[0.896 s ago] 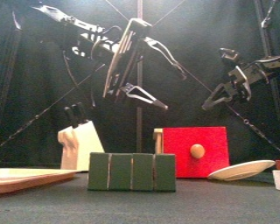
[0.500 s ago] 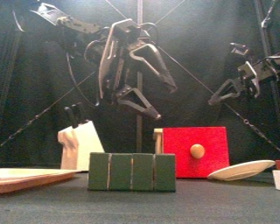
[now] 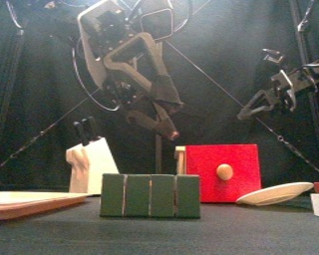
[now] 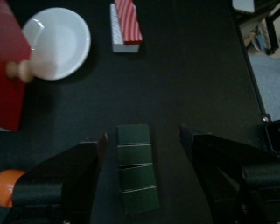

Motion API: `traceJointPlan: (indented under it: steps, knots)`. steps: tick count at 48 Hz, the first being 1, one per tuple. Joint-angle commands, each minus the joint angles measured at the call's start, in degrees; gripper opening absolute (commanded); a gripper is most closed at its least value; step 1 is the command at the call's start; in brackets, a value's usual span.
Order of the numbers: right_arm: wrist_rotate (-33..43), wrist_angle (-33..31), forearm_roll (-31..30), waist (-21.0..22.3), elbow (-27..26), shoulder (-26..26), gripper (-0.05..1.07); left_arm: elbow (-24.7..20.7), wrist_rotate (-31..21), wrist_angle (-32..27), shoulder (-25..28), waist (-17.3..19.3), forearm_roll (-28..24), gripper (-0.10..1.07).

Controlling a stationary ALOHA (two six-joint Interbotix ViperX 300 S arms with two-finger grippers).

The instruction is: Grab sushi roll

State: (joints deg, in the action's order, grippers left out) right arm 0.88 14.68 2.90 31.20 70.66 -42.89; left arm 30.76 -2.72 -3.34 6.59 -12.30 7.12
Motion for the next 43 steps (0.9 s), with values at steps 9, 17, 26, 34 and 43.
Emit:
traceJointPlan:
  steps: [9, 17, 26, 34, 43]
  knots:
    - [0.09, 0.26, -0.7, 0.18, -0.88, 0.0, 0.02, -1.32, -0.26, 0.62, 3.34, -0.35, 0.53, 0.97]
    - [0.0, 0.26, -1.14, 0.18, -0.88, 0.0, 0.02, -2.11, -0.26, 0.7, 5.27, -0.18, 0.53, 0.97]
    - [0.0, 0.26, -1.05, 0.18, -0.79, 0.09, 0.01, -2.11, -0.26, 0.18, 5.98, -0.18, 0.53, 0.97]
    - [0.0, 0.26, -1.14, 0.18, -0.7, 0.0, 0.01, -2.11, -0.26, 0.09, 6.94, -0.18, 0.44, 0.97]
    - [0.0, 0.26, -1.14, 0.26, -0.62, 0.0, 0.02, -2.2, -0.18, 0.0, 8.0, -0.18, 0.26, 0.97]
